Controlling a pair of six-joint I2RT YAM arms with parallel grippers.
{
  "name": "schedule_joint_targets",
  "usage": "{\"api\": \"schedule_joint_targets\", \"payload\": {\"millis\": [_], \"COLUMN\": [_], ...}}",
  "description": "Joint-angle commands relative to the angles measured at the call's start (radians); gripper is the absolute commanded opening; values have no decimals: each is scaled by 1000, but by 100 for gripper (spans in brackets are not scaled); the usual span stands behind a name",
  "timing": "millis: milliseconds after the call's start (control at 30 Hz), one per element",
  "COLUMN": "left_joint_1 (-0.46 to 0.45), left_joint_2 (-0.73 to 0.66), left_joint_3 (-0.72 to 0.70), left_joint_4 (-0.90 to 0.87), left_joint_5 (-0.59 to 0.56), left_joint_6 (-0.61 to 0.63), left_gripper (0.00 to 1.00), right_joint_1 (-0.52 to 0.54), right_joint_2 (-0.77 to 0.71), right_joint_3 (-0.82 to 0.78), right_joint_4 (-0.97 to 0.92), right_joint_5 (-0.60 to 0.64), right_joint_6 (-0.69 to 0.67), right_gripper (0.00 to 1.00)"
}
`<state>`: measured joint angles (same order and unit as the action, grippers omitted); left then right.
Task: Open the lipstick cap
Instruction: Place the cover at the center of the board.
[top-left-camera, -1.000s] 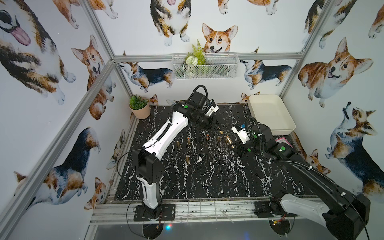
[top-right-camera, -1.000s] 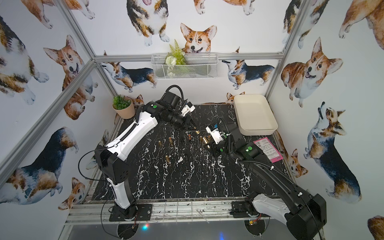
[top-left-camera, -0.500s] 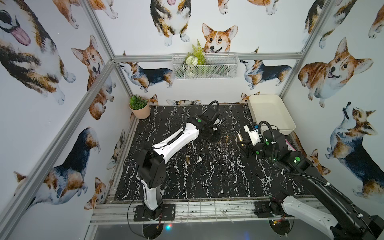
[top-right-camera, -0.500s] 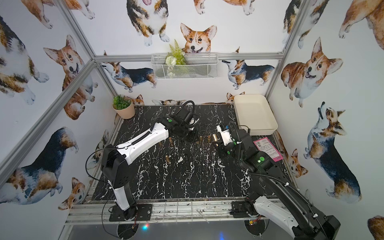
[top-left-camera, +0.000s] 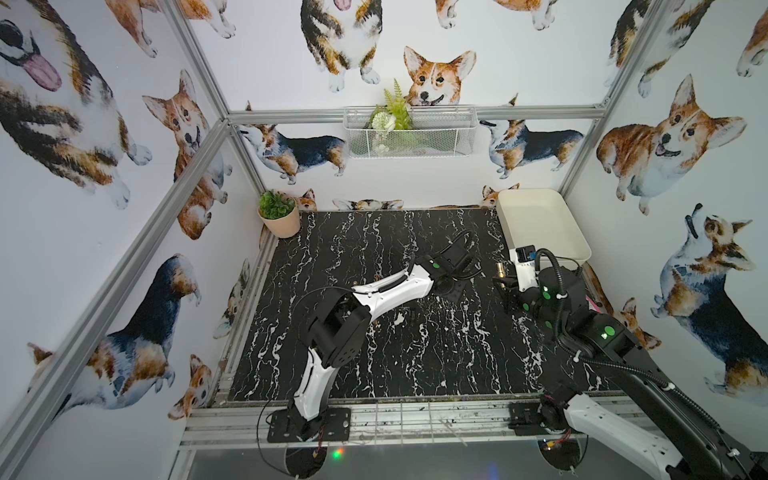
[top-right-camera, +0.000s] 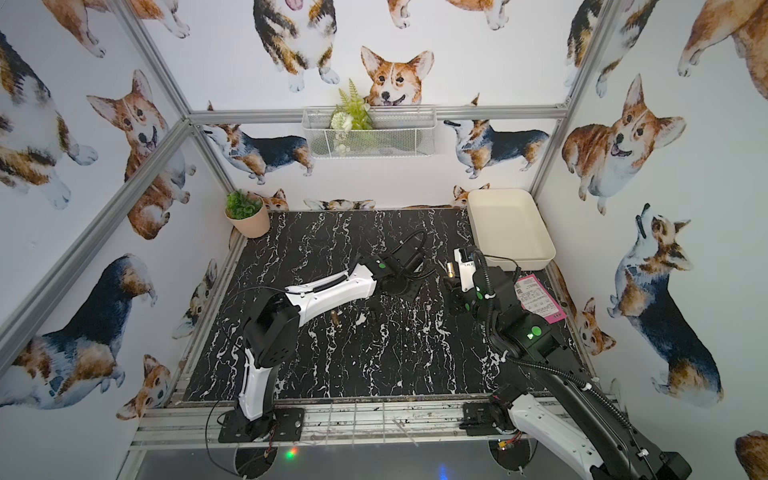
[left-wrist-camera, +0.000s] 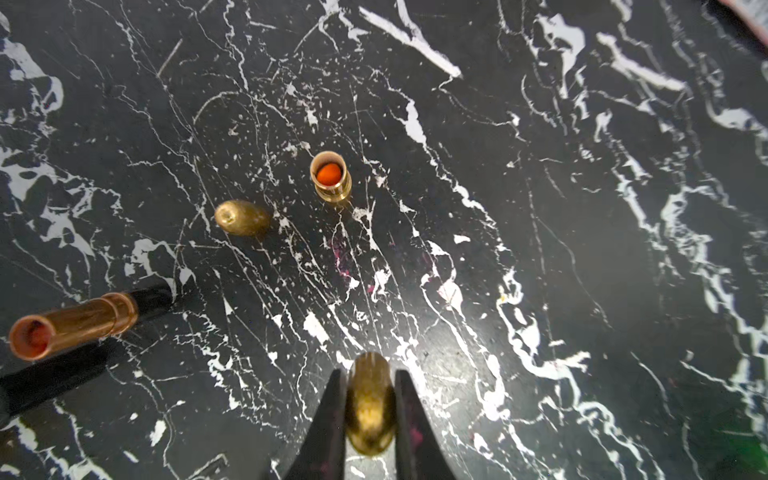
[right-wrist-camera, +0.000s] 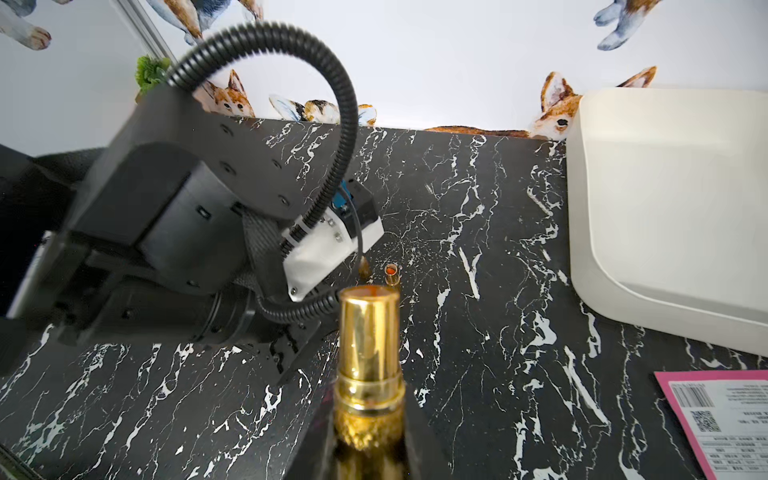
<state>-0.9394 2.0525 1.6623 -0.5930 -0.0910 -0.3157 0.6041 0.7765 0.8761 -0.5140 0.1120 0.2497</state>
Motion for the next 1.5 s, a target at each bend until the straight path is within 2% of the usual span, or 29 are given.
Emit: {"api": "schedule_joint_targets", "payload": {"millis": [0, 333, 967, 1167, 1267, 1333, 1467], "left_joint_1": [-20, -33, -58, -58, -59, -60, -59], "left_joint_2": [11, 18, 60, 51, 41, 36, 37], "left_joint_3": [-21, -117, -142, -163, -168, -171, -167], "left_joint_4": [42, 151, 188, 193, 191, 191, 187], "left_joint_5": [-72, -78, -111, -111, -114, -122, -118], "left_joint_6": [4, -14, -23, -31, -36, -40, -42], "left_gripper": [0, 0, 0, 11, 22, 33, 42], "right_joint_1": [0, 0, 1, 1, 1, 0, 1], "right_joint_2": [1, 17, 21, 26, 26, 29, 30], "right_joint_3": [-5, -8, -12, -13, -14, -14, -14], "right_joint_4": [3, 15, 17, 20, 23, 23, 25], "right_joint_5": [22, 17, 24, 24, 24, 24, 22], "right_joint_6": [11, 8, -3, -3, -3, -1, -3], "right_gripper": [4, 4, 6, 7, 7, 7, 8]}}
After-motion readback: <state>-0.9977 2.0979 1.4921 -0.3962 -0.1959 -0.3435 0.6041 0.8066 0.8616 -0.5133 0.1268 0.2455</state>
